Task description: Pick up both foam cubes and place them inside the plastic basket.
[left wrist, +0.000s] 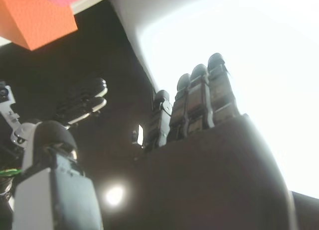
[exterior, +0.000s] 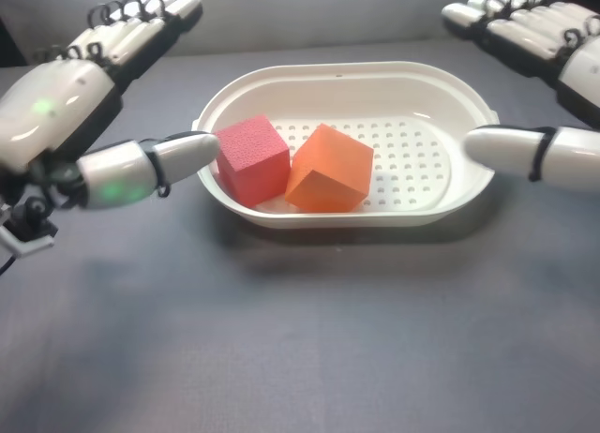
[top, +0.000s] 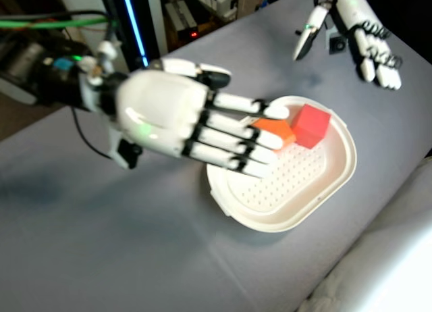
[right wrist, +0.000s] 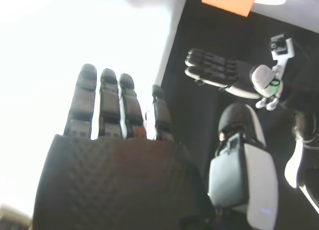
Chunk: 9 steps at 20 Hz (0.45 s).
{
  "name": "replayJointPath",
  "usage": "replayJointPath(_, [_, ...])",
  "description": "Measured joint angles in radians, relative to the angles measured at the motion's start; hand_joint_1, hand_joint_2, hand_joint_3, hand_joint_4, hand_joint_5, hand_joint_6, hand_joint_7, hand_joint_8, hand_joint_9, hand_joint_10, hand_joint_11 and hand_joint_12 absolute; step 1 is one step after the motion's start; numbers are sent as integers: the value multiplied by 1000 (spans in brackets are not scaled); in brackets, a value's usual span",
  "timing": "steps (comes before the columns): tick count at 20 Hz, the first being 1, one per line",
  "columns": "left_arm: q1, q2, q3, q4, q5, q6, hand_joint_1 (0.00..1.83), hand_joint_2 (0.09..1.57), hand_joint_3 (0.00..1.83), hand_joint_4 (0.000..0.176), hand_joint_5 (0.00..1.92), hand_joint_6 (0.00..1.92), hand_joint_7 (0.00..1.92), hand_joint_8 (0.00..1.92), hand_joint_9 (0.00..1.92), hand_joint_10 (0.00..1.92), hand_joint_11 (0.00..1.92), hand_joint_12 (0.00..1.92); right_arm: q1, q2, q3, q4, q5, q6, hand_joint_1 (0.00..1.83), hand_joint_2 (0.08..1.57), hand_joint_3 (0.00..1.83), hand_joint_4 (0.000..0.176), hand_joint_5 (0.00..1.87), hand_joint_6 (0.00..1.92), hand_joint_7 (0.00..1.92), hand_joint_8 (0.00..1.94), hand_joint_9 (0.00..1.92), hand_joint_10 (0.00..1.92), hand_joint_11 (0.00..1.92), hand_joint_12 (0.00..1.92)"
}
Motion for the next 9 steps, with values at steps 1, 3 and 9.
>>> replayJointPath(1, [23,10,-18,6,-43,0,455,1277,20,123,0,0,0,0,0,0,1,0,-20,12,-21,-2,44,0,202,1311,17,57,0,0,0,0,0,0,0,0])
replayJointPath(3, [71,40,-58,-2,-133,-1,437,1292,19,105,0,0,0,0,0,0,3,2,-62,42,-67,-10,150,0,255,1299,5,76,0,0,0,0,0,0,0,0])
replayJointPath(9, [182,108,-113,-80,-381,5,653,1331,0,113,0,0,0,0,0,0,0,0,-151,115,-124,16,428,16,279,1212,0,30,0,0,0,0,0,0,0,0])
